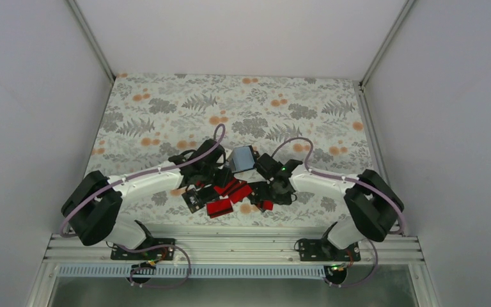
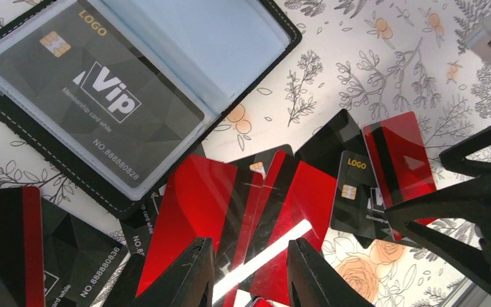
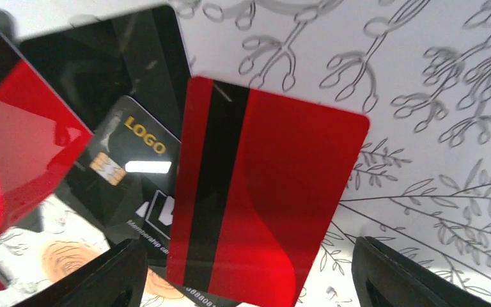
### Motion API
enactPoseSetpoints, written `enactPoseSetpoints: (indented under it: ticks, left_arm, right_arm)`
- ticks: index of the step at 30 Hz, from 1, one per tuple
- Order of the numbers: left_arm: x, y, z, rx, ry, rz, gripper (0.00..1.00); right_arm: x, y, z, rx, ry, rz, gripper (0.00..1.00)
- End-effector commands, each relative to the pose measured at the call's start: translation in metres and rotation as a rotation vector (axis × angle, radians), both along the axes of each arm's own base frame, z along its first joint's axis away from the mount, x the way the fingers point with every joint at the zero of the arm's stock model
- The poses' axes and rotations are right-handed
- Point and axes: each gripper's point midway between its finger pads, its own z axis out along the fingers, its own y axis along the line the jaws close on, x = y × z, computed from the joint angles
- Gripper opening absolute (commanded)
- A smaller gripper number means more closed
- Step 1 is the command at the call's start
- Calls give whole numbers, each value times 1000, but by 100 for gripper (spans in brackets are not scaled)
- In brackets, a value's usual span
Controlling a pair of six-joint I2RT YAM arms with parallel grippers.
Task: Put the credit cards into the card holder
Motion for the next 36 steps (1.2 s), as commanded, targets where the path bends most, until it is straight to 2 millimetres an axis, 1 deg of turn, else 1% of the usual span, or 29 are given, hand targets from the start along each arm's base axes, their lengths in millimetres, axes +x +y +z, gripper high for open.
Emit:
enactPoseSetpoints:
  ticks: [1,4,7,10,11,13,17,20,23,27,36]
  left_arm:
    - [-1,7,-5,31,-28,-14,30]
    - [-4,11,-9,39,-32,-15,30]
    - [-5,14,-13,50,-31,-13,29]
    - [-5,15,-16,55,-29,-7,29]
    - [-5,15,-15,53,-32,-5,29]
    - [-5,16,-16,53,-32,-2,29]
    - [-5,17,-18,56,-30,6,29]
    - [-6,18,-19,59,-24,9,29]
    - [-6,18,-19,59,-23,8,30]
    - [-5,17,-17,61,-23,9,29]
    - [-7,16,-16,44,-18,13,29]
  right_arm:
    - [-5,-2,-8,-83,10,-52,81]
    - [-9,-5,-16,-134,23,-43,80]
    - [-14,-6,-27,-166,51,-24,77]
    - [-23,-10,-38,-189,84,5,65]
    - [-28,-13,-47,-216,111,17,63]
    - [-37,-13,-54,-226,141,45,59]
    - [-58,-4,-63,-218,196,145,57]
    - [-76,4,-64,-192,231,215,57]
    - [-95,16,-61,-136,259,280,57]
    - [-112,29,-56,-79,278,341,57]
    - [-123,32,-52,-48,274,357,57]
